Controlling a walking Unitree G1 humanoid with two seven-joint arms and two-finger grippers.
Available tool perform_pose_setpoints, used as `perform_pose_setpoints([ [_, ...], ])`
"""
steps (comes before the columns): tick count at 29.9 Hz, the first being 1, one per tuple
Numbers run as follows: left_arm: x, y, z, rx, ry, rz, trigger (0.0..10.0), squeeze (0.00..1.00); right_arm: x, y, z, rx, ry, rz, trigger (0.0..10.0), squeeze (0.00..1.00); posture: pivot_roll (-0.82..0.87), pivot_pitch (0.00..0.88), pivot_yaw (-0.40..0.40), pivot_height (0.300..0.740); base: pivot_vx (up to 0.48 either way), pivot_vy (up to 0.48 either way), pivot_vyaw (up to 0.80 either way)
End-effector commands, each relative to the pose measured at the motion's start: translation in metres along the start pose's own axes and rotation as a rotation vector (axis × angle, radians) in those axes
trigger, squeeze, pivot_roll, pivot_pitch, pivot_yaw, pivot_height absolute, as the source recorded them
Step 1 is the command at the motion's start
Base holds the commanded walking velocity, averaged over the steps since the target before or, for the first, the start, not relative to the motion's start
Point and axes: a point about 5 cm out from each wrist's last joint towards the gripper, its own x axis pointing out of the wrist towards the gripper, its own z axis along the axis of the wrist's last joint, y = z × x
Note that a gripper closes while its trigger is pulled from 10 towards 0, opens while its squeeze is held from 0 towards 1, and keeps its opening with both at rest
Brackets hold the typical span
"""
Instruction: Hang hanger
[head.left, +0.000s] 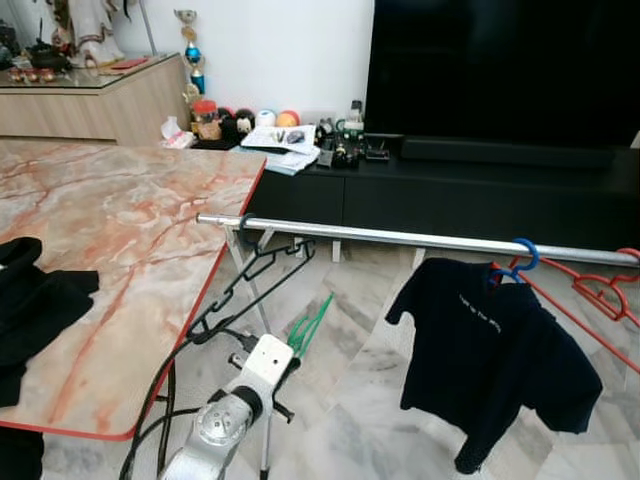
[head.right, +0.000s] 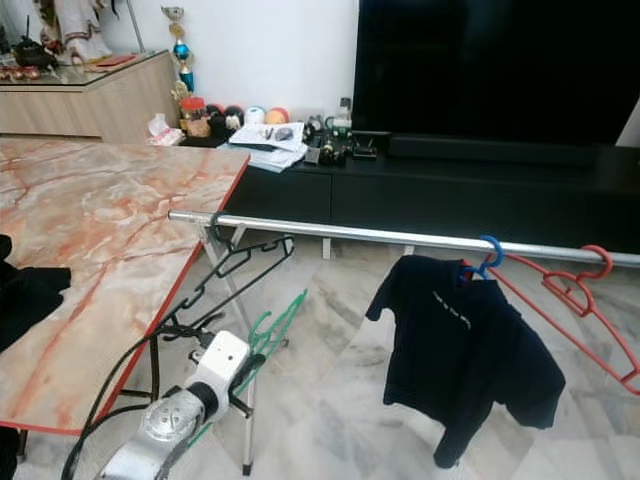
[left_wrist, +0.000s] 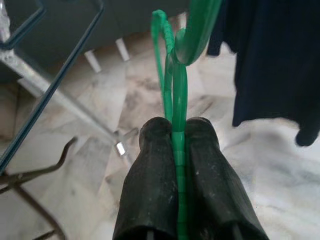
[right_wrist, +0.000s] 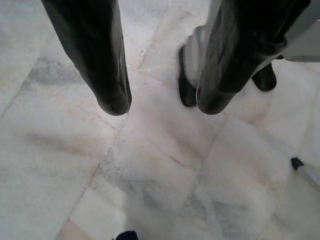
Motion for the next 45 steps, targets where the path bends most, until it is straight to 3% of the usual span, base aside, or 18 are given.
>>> perform_pose_setpoints([
  [1,0.002,-0.004,0.005,-0.009,-0.017,-0.023,10.0,0.00,-0.001,-0.004,-0.003,-0.001,0.007,-0.011,10.0,0.00,0.02,0.000,-0.009,0.740,0.000,0.000,0.00],
  [6,0.004,-0.006,0.007,0.000,-0.024,-0.067,10.0,0.00,-0.001,-0.003,-0.003,-0.004,0.006,-0.008,10.0,0.00,0.02,0.000,-0.009,0.740,0.000,0.000,0.00],
  [15,0.001,0.004,0.005,-0.068,-0.024,-0.020,10.0,0.00,-0.001,0.000,-0.005,-0.009,0.009,0.013,10.0,0.00,0.02,0.000,-0.018,0.740,0.000,0.000,0.00],
  [26,0.001,0.005,0.005,-0.054,-0.019,-0.037,10.0,0.00,-0.001,0.000,-0.003,-0.028,0.005,0.031,10.0,0.00,0.02,0.000,-0.023,0.740,0.000,0.000,0.00],
  [45,0.004,-0.002,0.008,-0.052,-0.029,-0.071,10.0,0.00,-0.001,-0.001,-0.002,-0.033,0.007,0.031,10.0,0.00,0.02,0.000,-0.024,0.740,0.292,0.000,0.00],
])
